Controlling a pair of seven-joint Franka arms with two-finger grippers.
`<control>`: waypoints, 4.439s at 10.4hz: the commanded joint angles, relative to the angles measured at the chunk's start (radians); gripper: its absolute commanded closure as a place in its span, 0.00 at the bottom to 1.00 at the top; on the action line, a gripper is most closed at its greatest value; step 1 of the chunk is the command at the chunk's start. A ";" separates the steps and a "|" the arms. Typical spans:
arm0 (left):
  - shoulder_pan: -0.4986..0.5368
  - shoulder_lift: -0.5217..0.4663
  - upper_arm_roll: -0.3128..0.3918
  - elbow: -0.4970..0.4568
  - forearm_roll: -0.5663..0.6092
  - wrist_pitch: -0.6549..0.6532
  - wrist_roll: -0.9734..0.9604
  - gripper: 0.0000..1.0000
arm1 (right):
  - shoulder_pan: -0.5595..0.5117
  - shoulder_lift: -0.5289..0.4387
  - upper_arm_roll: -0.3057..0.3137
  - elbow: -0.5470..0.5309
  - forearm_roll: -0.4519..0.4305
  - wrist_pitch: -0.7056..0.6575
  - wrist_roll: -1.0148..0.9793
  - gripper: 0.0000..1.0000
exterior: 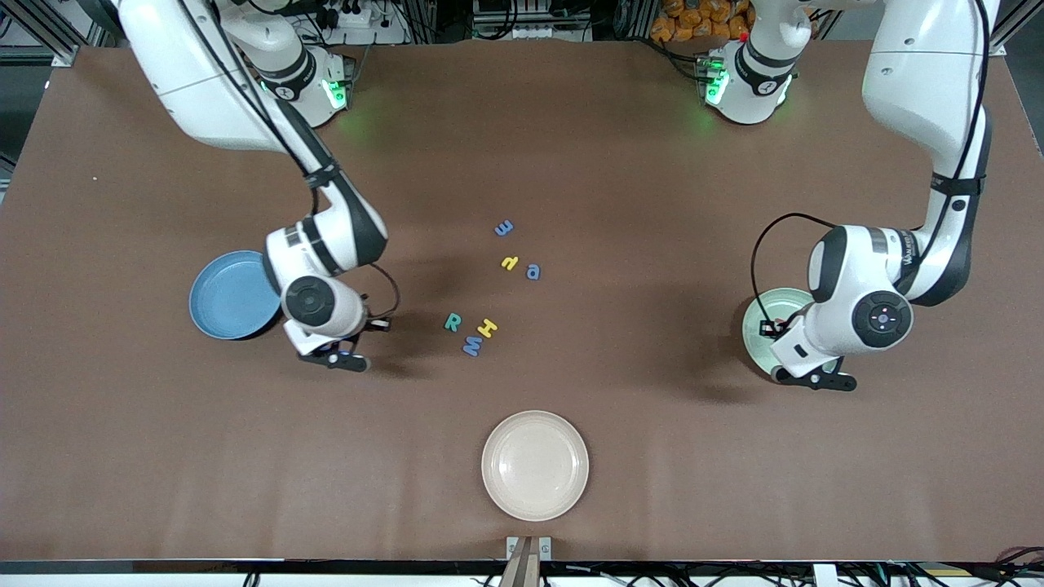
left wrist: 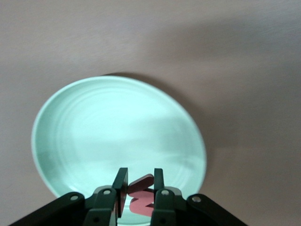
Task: Sort uppercase to blue plate, lowercase to green plate
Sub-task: 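Drop the Q on the blue plate while the left gripper drops w on green, then reach the right gripper to the teal R while the left gripper reaches blue letter, then grasp the teal R with the right gripper while the left gripper grasps blue letter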
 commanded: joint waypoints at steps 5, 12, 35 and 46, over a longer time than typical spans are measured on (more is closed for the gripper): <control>-0.019 -0.039 -0.013 -0.004 0.005 0.003 -0.013 0.00 | -0.047 -0.135 -0.249 -0.145 0.001 -0.074 -0.494 0.73; -0.273 -0.016 -0.196 0.075 0.005 0.060 -0.428 0.00 | -0.059 -0.135 -0.281 -0.210 0.124 -0.002 -0.491 0.28; -0.596 0.211 -0.179 0.107 0.008 0.258 -0.653 0.26 | 0.174 0.090 0.104 0.016 -0.002 0.391 0.755 0.28; -0.393 -0.022 -0.168 0.118 0.037 0.143 -0.484 1.00 | 0.179 0.106 0.108 0.021 -0.050 0.382 0.783 0.49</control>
